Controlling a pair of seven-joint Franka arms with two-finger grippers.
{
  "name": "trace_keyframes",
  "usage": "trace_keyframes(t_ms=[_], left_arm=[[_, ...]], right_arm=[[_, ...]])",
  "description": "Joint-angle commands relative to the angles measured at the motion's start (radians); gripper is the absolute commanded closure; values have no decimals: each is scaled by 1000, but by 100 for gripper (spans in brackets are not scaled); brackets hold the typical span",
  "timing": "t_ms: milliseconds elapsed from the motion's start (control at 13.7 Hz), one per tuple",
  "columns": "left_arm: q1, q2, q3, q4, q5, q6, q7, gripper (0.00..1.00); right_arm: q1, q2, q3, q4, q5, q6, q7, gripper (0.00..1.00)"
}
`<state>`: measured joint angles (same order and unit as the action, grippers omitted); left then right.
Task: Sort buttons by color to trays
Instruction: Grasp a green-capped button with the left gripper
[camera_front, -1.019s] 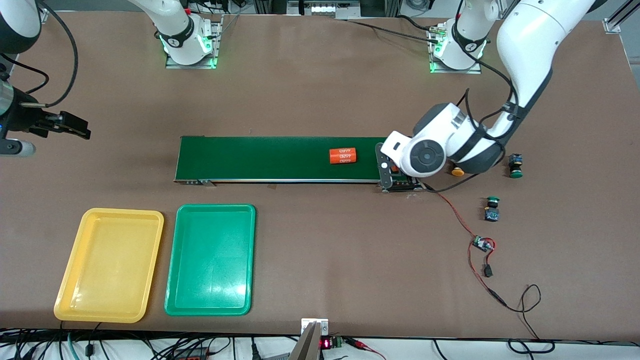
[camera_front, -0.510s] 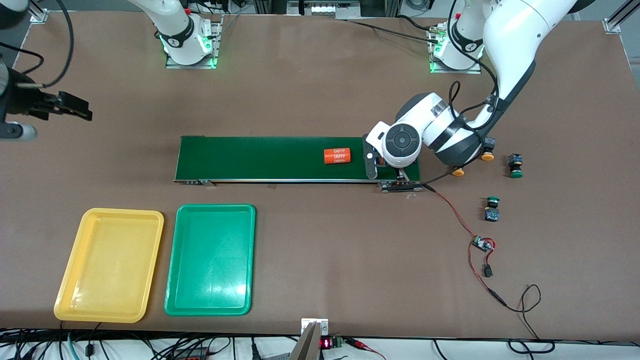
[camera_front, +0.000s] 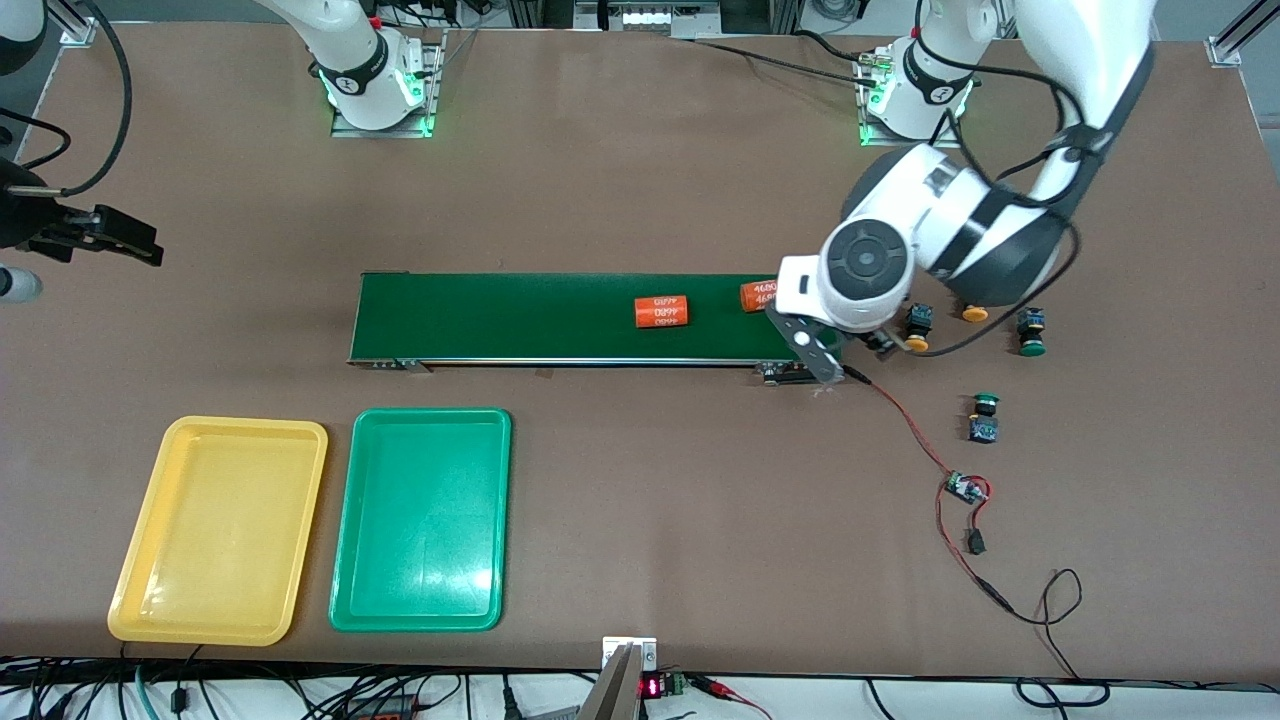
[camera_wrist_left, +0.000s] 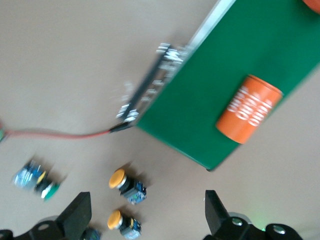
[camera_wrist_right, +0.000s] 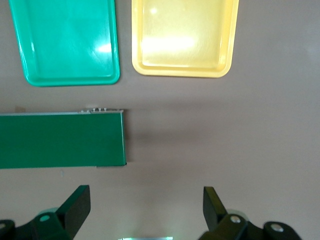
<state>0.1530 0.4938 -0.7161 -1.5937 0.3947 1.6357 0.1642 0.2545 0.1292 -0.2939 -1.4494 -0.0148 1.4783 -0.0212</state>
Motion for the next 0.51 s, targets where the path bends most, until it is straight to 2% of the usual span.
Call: trace_keyframes(t_ms=[0, 146, 291, 437], left_arm=[[60, 11, 19, 69, 1, -17, -112, 0], [21, -41, 166, 75, -92, -13, -120, 0], [-73, -92, 417, 57, -317, 63, -123, 0], [-117, -115, 568, -7, -451, 125, -123, 0]], right_arm=[[9, 6, 7, 26, -4, -13, -19, 0], [2, -2, 5, 27, 3, -16, -16, 0], [0, -3, 5, 27, 4, -15, -10, 0], [3, 19, 7, 27, 0, -1, 1, 0]])
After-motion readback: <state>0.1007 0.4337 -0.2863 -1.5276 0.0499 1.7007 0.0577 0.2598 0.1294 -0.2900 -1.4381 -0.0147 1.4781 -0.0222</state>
